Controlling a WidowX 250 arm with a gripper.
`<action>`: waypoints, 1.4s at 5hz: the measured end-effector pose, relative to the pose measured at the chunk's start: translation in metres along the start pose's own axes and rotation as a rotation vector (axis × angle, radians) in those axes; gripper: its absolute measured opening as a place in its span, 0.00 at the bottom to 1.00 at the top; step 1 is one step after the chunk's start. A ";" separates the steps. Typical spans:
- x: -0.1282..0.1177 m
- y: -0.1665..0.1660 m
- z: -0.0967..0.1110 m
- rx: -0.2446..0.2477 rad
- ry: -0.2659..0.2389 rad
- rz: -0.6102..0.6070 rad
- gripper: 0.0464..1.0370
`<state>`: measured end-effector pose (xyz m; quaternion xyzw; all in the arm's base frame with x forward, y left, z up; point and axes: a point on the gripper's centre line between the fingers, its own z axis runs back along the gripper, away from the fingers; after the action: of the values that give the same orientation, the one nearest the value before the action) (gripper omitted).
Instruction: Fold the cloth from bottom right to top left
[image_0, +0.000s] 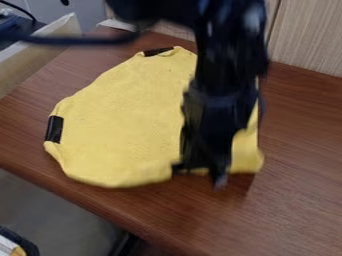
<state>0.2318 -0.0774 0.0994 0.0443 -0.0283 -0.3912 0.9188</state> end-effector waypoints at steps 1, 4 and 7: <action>0.017 0.036 0.029 0.035 -0.069 0.052 0.02; 0.043 0.136 -0.022 -0.040 -0.003 0.169 0.02; 0.041 0.167 -0.061 -0.061 0.062 0.252 0.22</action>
<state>0.3852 0.0116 0.0563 0.0244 0.0069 -0.2719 0.9620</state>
